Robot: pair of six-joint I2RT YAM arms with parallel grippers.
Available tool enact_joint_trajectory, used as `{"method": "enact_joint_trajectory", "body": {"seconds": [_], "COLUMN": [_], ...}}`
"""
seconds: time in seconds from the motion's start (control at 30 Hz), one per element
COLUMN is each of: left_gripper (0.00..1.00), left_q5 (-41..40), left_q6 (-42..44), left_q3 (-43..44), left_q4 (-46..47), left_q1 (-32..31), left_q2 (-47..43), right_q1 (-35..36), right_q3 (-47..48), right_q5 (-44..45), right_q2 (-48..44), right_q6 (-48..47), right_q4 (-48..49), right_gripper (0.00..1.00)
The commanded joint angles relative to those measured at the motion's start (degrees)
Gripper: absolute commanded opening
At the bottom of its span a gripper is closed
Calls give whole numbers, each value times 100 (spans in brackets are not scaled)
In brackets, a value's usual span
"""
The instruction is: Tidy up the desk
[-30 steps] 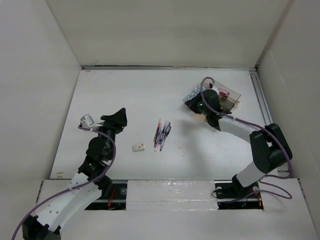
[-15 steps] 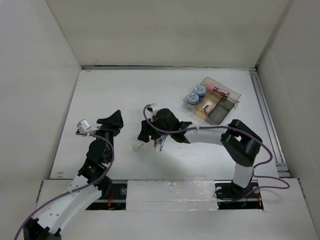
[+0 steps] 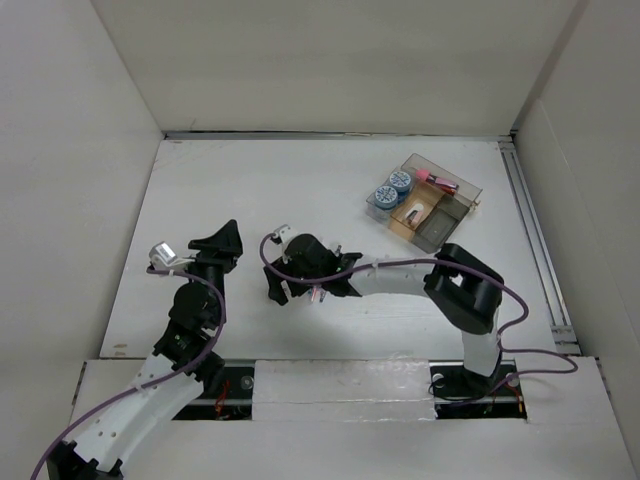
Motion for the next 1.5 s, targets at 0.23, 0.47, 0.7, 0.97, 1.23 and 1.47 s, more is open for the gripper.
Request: {"method": "enact_joint_trajectory", "body": {"seconds": [0.23,0.47,0.7,0.97,1.23,1.47], "left_gripper": [61,61,61,61,61,61], "left_q5": [-103,-138,-216,-199,-112,-32], "left_q6": [-88,-88,-79,-61,-26,9], "left_q3": [82,64,46,64,90,99], "left_q4": [37,11,11,37,72,134], "left_q1": [-12,-12,-12,-12,-12,-12], "left_q2": [-244,-332,-315,-262,-157,-69], "right_q1": [729,852,913,1107,1107,836], "right_q3": [390,504,469,469,285,100], "right_q5": [1240,2574,2849,3060,3323,3377], "right_q2": [374,602,795,963,823,67], "right_q6": [-242,38,355,74,170,697], "right_q4": [-38,-90,261,341,349,349], "right_gripper": [85,85,86,81,38,24]}}
